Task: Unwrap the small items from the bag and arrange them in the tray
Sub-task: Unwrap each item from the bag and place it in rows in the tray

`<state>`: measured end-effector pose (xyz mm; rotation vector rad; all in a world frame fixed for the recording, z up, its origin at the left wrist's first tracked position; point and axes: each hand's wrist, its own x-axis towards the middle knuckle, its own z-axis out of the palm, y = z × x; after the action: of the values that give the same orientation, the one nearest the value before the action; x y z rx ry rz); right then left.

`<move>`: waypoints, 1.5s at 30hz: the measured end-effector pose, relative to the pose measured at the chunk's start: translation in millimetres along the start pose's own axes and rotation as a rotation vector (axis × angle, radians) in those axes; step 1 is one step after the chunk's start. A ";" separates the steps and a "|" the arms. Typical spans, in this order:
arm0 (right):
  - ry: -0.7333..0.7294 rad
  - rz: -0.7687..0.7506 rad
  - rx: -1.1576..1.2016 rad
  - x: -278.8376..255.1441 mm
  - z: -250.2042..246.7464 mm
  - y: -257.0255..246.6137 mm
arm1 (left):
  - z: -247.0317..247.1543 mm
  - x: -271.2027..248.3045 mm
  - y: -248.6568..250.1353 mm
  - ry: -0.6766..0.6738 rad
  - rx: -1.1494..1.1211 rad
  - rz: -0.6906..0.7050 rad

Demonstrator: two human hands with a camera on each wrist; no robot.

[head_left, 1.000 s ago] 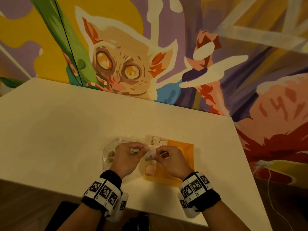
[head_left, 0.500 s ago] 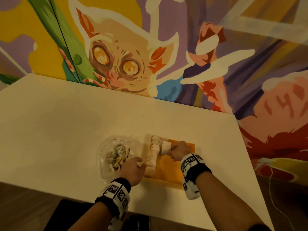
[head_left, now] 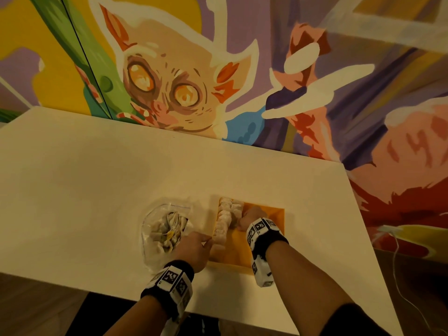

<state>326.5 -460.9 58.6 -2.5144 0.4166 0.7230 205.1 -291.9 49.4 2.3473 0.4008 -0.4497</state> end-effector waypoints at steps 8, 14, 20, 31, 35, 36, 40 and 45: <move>0.010 0.021 0.030 3.0 2.4 6.1 | 1.5 3.8 -1.6 -0.018 0.006 0.009; -0.008 0.025 0.038 0.2 5.7 2.3 | 2.5 4.7 -0.8 -0.014 0.001 0.006; -0.014 0.003 0.062 -4.9 -0.3 -1.9 | -0.1 8.4 1.1 -0.049 0.039 0.020; -0.041 0.009 0.128 -7.2 0.3 -3.2 | -0.8 7.6 3.8 -0.066 0.037 -0.041; 0.002 -0.030 0.182 -13.3 0.2 2.8 | -9.3 -5.2 10.8 -0.028 -0.033 -0.046; 0.003 -0.035 0.203 -15.3 -0.4 3.9 | -12.7 -8.4 13.4 -0.006 -0.080 -0.032; 0.034 -0.047 0.280 -23.0 -5.4 8.6 | -29.3 -20.0 27.5 0.061 -0.394 -0.039; 0.152 -0.216 0.416 -52.0 -15.2 4.7 | -49.8 -26.8 35.2 -0.093 -0.990 -0.204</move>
<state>288.5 -465.0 97.4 -2.1798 0.3034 0.3219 205.7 -286.6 115.8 1.3293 0.6400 -0.3378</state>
